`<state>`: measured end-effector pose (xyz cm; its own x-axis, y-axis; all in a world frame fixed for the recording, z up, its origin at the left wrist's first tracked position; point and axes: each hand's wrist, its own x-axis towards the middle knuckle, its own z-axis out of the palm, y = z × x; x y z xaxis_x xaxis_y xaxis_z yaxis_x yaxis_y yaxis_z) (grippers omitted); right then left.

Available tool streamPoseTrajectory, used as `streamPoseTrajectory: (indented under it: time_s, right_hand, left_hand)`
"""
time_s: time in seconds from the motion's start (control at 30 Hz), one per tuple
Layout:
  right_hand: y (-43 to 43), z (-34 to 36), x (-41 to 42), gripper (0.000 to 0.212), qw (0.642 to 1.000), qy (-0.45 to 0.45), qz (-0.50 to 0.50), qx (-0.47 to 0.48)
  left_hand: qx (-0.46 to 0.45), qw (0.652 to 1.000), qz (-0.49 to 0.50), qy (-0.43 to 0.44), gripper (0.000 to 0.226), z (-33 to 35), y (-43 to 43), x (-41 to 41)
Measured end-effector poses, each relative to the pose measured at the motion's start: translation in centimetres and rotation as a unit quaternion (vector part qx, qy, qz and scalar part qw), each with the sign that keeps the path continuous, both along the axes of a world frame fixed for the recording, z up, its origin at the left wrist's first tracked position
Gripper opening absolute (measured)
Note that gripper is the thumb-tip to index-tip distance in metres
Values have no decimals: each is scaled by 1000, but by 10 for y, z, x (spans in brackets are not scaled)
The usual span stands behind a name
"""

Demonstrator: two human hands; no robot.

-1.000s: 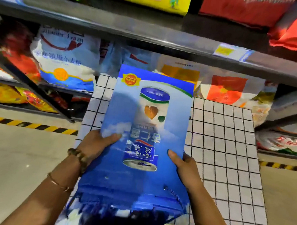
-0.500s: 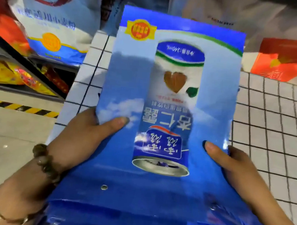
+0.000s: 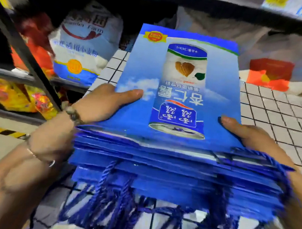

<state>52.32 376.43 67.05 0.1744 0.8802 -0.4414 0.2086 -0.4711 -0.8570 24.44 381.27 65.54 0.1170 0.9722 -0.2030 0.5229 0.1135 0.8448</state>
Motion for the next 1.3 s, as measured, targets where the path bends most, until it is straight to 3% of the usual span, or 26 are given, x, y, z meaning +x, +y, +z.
streamPoseTrajectory:
  time_s: [0.13,0.2,0.27,0.37,0.43,0.5,0.6,0.7,0.8,0.9,1.0,1.1,1.23,1.3]
  right_hand:
    - [-13,11,-1,43,999,-14,36,9]
    - [-24,18,-4,46,997,26,73,3]
    - [-32,25,0,46,993,-18,112,16]
    - [-36,39,15,50,982,-138,120,51]
    - [-40,52,28,36,970,-194,82,119]
    - [-50,68,33,29,951,-222,62,207]
    - [-81,90,19,32,920,-226,107,303]
    - [-103,95,2,37,876,-323,197,298]
    - [-101,89,-5,24,801,-468,247,281]
    - [-95,89,-7,20,777,-494,244,304]
    - [-90,93,-5,26,784,-479,274,285]
    - [-84,102,-4,29,814,-416,297,276]
    - [-73,116,-15,17,913,-196,258,246]
    - [-67,121,-25,14,938,-90,219,253]
  left_hand:
    - [3,993,-1,118,55,13,-6,5]
    - [38,982,-3,187,52,30,-14,3]
    - [120,978,0,169,46,56,-24,-5]
    - [278,958,44,62,18,103,-55,-6]
    - [321,940,-20,113,28,118,-83,14]
    - [319,922,-98,195,41,110,-104,37]
    - [329,904,-104,253,41,80,-117,59]
    - [354,894,-92,260,40,60,-122,70]
    - [344,902,-75,251,39,55,-124,71]
    - [328,912,-62,236,39,56,-125,71]
    - [316,918,-63,230,36,57,-126,70]
    - [320,918,-63,226,33,61,-126,71]
    - [322,932,-56,157,27,69,-125,75]
    - [349,932,-43,92,43,70,-121,78]
